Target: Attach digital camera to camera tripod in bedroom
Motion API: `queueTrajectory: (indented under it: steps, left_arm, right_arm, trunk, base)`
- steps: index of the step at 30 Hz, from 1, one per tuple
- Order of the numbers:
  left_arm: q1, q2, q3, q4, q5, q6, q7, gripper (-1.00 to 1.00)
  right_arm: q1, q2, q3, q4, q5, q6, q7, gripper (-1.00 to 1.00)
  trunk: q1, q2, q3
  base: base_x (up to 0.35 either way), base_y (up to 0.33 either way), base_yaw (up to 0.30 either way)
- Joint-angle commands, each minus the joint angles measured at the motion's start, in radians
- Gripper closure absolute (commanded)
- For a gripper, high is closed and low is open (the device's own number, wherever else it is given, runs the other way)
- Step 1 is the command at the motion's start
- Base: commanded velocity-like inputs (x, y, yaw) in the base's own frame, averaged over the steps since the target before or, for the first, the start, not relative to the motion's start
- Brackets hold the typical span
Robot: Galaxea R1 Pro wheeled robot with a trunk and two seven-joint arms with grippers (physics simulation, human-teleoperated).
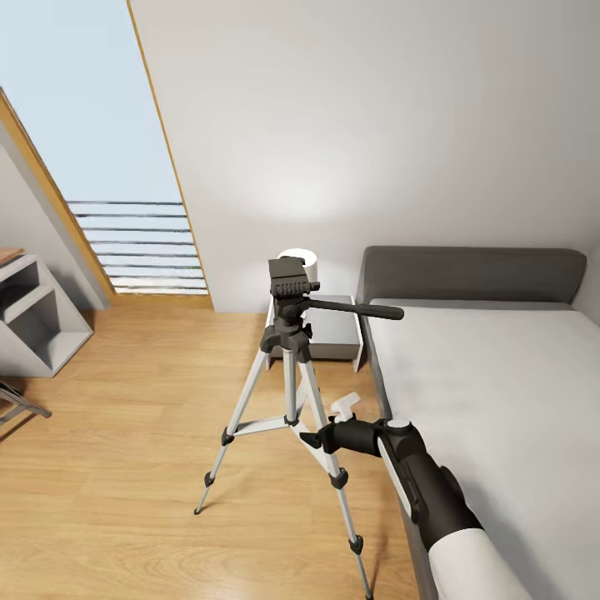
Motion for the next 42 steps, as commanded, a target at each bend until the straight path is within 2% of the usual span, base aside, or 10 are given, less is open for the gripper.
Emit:
queueTrajectory:
  steps: [1,22,23,42]
  left_arm:
    - [-0.001,0.000,-0.008,0.001,0.009,-0.002,-0.005,1.00]
    - [-0.001,0.000,-0.009,0.001,0.009,-0.002,-0.005,1.00]
    - [-0.001,0.000,-0.008,0.001,0.009,-0.002,-0.005,1.00]
    - [-0.001,0.000,-0.008,0.001,0.009,-0.002,-0.005,1.00]
  right_arm:
    - [-0.001,0.001,-0.001,0.000,0.011,0.000,0.006,-1.00]
    - [-0.001,0.000,-0.003,0.003,0.010,-0.005,0.001,-1.00]
    - [-0.001,0.000,-0.003,0.003,0.010,-0.005,0.001,1.00]
    - [-0.001,-0.005,-0.004,0.002,0.006,0.006,0.000,1.00]
  trunk:
    - [0.001,-0.002,-0.002]
    - [0.001,-0.002,-0.002]
    - [0.001,-0.002,-0.002]
    - [0.001,-0.002,-0.002]
  base:
    - [0.000,0.000,0.000]
    - [0.000,0.000,0.000]
    - [0.000,0.000,0.000]
    - [0.000,0.000,0.000]
